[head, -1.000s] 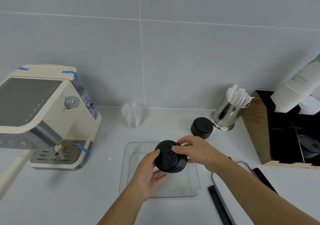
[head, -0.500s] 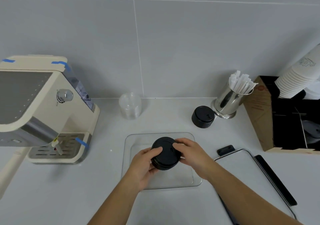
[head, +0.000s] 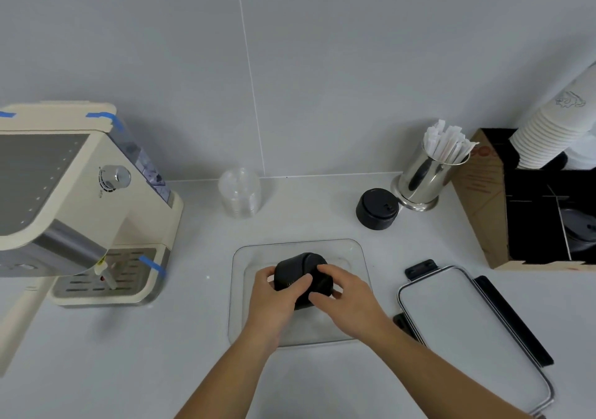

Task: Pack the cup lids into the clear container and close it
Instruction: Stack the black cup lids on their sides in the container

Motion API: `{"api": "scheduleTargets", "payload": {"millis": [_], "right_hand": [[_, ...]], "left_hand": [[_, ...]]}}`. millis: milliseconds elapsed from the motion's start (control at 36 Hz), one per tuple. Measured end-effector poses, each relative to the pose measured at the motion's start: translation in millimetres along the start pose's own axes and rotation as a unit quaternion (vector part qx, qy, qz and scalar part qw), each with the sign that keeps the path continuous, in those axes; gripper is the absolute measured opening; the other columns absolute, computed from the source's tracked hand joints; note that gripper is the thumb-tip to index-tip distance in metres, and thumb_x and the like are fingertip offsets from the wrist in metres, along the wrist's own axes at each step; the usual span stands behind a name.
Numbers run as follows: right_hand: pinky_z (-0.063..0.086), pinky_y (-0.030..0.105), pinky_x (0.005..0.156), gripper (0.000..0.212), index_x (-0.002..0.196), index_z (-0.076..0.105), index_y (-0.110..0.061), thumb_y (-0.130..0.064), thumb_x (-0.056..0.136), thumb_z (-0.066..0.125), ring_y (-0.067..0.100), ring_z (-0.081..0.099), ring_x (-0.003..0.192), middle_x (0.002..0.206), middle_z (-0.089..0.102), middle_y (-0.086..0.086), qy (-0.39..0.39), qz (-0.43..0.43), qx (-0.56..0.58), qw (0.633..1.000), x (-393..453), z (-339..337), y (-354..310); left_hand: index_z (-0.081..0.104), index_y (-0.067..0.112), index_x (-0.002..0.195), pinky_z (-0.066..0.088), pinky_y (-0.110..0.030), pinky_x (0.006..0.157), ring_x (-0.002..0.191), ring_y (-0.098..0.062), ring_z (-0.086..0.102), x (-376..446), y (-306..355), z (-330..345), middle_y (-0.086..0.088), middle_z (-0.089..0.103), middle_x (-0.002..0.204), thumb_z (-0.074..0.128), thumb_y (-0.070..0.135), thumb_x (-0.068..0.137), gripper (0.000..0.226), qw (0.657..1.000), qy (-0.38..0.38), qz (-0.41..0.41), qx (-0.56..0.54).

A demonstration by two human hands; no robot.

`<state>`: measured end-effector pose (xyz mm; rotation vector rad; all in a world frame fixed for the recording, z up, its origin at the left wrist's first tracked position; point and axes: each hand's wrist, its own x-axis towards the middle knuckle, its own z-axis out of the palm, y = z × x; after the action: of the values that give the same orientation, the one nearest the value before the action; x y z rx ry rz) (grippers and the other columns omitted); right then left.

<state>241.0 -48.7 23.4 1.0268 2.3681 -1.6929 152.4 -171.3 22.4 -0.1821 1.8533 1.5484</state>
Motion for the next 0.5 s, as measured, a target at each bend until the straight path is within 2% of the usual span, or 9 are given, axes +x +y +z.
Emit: {"api": "scheduleTargets", "payload": {"millis": [56, 111, 222, 278, 333, 389, 417, 444, 500], "right_hand": [[0.047, 0.029, 0.101, 0.059, 0.138, 0.052, -0.024, -0.031, 0.082, 0.071, 0.013, 0.056, 0.116, 0.131, 0.059, -0.005, 0.007, 0.006, -0.013, 1.0, 3, 0, 2], [0.047, 0.025, 0.097, 0.057, 0.137, 0.053, -0.024, -0.033, 0.084, 0.07, 0.013, 0.058, 0.111, 0.128, 0.061, -0.005, 0.013, 0.006, -0.013, 1.0, 6, 0, 4], [0.047, 0.021, 0.089, 0.048, 0.137, 0.055, -0.025, -0.033, 0.09, 0.061, 0.011, 0.061, 0.104, 0.12, 0.066, -0.004, 0.023, 0.006, -0.041, 0.999, 8, -1, 6], [0.046, 0.017, 0.08, 0.043, 0.134, 0.056, -0.025, -0.03, 0.092, 0.057, 0.01, 0.062, 0.097, 0.113, 0.068, -0.004, 0.033, -0.003, -0.062, 0.998, 7, -2, 6], [0.048, 0.017, 0.081, 0.038, 0.131, 0.059, -0.027, -0.024, 0.093, 0.055, 0.009, 0.062, 0.095, 0.11, 0.069, -0.006, 0.045, -0.018, -0.068, 0.997, 6, -3, 5], [0.052, 0.023, 0.087, 0.038, 0.129, 0.06, -0.028, -0.018, 0.093, 0.055, 0.008, 0.063, 0.098, 0.109, 0.069, -0.007, 0.052, -0.031, -0.066, 0.996, 5, -4, 3], [0.052, 0.024, 0.089, 0.039, 0.128, 0.06, -0.029, -0.016, 0.092, 0.054, 0.008, 0.063, 0.099, 0.109, 0.069, -0.008, 0.054, -0.035, -0.064, 0.996, 5, -4, 2], [0.052, 0.023, 0.088, 0.039, 0.127, 0.059, -0.031, -0.016, 0.091, 0.054, 0.007, 0.064, 0.099, 0.108, 0.069, -0.008, 0.055, -0.037, -0.061, 0.996, 5, -5, 2], [0.054, 0.024, 0.085, 0.038, 0.124, 0.059, -0.034, -0.017, 0.09, 0.054, 0.006, 0.065, 0.097, 0.106, 0.07, -0.01, 0.058, -0.035, -0.058, 0.996, 4, -6, 1]], "left_hand": [[0.049, 0.026, 0.123, 0.052, -0.016, 0.064, 0.089, -0.012, 0.07, -1, 2, 1, 0.0, 0.07, 0.103, 0.081, 0.028, 0.076, 0.056, 1.0, -0.008, 0.011, 0.01], [0.049, 0.029, 0.124, 0.053, -0.018, 0.067, 0.092, -0.012, 0.069, 0, 3, 1, 0.001, 0.071, 0.106, 0.076, 0.025, 0.081, 0.05, 0.999, -0.017, 0.021, 0.019], [0.056, 0.033, 0.118, 0.055, -0.042, 0.094, 0.106, -0.019, 0.067, 4, 2, 0, -0.002, 0.07, 0.116, 0.065, 0.016, 0.089, 0.035, 0.999, -0.032, 0.03, 0.023], [0.06, 0.041, 0.108, 0.052, -0.046, 0.099, 0.112, -0.02, 0.065, 5, 2, 0, 0.001, 0.071, 0.117, 0.06, 0.01, 0.091, 0.035, 0.998, -0.044, 0.036, 0.025], [0.064, 0.044, 0.103, 0.052, -0.046, 0.099, 0.115, -0.019, 0.064, 6, 3, 0, 0.005, 0.071, 0.117, 0.058, 0.008, 0.092, 0.039, 0.997, -0.054, 0.038, 0.034], [0.064, 0.041, 0.112, 0.051, -0.047, 0.101, 0.119, -0.02, 0.061, 6, 3, 1, 0.004, 0.068, 0.124, 0.06, 0.009, 0.092, 0.038, 0.997, -0.06, 0.037, 0.034], [0.061, 0.036, 0.123, 0.05, -0.047, 0.102, 0.122, -0.021, 0.06, 6, 3, 1, 0.002, 0.064, 0.13, 0.062, 0.011, 0.092, 0.04, 0.997, -0.061, 0.033, 0.031], [0.054, 0.03, 0.136, 0.048, -0.047, 0.104, 0.125, -0.023, 0.058, 8, 3, 1, -0.001, 0.061, 0.135, 0.064, 0.013, 0.092, 0.049, 0.997, -0.064, 0.029, 0.031], [0.047, 0.024, 0.145, 0.046, -0.047, 0.106, 0.129, -0.024, 0.054, 10, 4, 2, -0.004, 0.059, 0.139, 0.064, 0.016, 0.092, 0.056, 0.995, -0.087, 0.024, 0.037]]}}
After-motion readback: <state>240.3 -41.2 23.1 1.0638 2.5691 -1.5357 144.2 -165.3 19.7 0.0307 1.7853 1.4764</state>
